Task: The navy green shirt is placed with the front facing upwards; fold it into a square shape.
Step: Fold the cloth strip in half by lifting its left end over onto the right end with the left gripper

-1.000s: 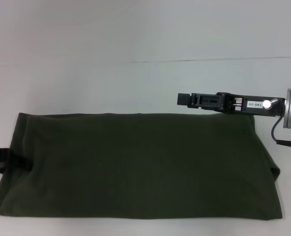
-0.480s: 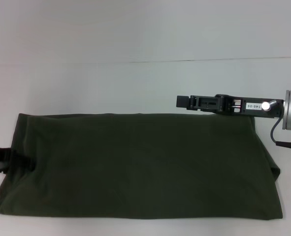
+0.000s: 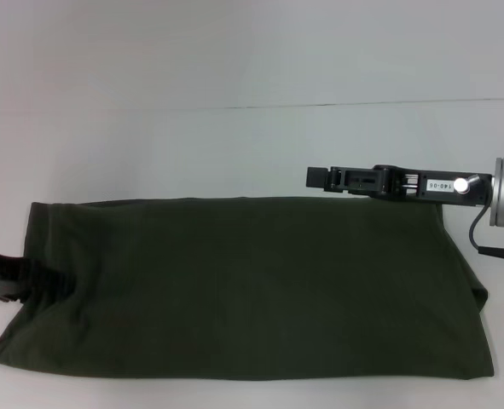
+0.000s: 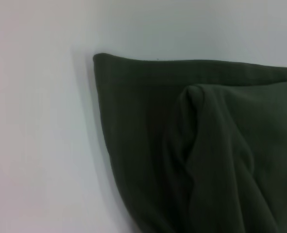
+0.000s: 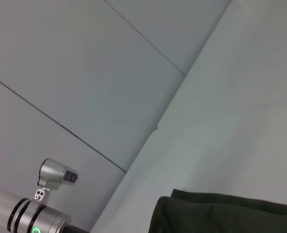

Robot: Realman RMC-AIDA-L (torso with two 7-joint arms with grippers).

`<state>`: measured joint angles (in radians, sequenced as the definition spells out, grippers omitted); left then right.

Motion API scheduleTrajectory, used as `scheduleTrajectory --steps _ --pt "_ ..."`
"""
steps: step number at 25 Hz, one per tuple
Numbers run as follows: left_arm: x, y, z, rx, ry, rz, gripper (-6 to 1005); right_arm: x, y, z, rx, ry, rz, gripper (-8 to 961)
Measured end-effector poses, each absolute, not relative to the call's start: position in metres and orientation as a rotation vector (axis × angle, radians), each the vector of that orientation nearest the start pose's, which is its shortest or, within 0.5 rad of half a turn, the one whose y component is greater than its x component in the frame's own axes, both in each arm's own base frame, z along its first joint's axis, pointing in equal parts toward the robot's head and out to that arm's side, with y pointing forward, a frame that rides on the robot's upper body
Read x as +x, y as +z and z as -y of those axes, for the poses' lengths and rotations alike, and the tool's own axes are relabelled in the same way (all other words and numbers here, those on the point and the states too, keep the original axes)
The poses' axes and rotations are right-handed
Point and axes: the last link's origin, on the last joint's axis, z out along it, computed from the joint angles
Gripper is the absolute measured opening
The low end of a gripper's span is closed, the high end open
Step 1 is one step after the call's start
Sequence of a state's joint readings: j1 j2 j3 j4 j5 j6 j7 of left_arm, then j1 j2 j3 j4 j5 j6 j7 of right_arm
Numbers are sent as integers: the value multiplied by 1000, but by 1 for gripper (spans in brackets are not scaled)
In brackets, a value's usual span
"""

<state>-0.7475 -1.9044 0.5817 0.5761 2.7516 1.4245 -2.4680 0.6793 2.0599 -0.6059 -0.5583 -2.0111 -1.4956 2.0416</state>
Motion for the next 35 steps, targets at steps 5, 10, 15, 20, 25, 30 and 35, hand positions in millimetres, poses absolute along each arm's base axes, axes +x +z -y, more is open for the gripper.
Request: scheduleTrajectory --steps 5,10,15,20,25,30,35 --pt "-321 54 -371 -2130 143 1825 737 229 -1 -369 -2495 900 -1503 776" --pt "-322 55 -371 -2122 134 1826 709 229 -1 -369 -2496 900 -1503 776" --pt "-323 56 -372 -2119 125 1821 642 230 -1 -369 -2498 901 -1505 776" --pt "-322 55 -372 -2123 127 1819 444 229 -1 -368 -2499 902 -1505 775" --pt "-322 55 -372 -2118 122 1821 232 229 -1 -368 -2500 902 -1504 775" --pt "-322 54 -371 -2121 126 1822 90 229 -1 -368 -2502 902 -1501 775" --pt "-322 54 -372 -2121 122 1816 65 229 -1 -368 -2504 903 -1501 775"
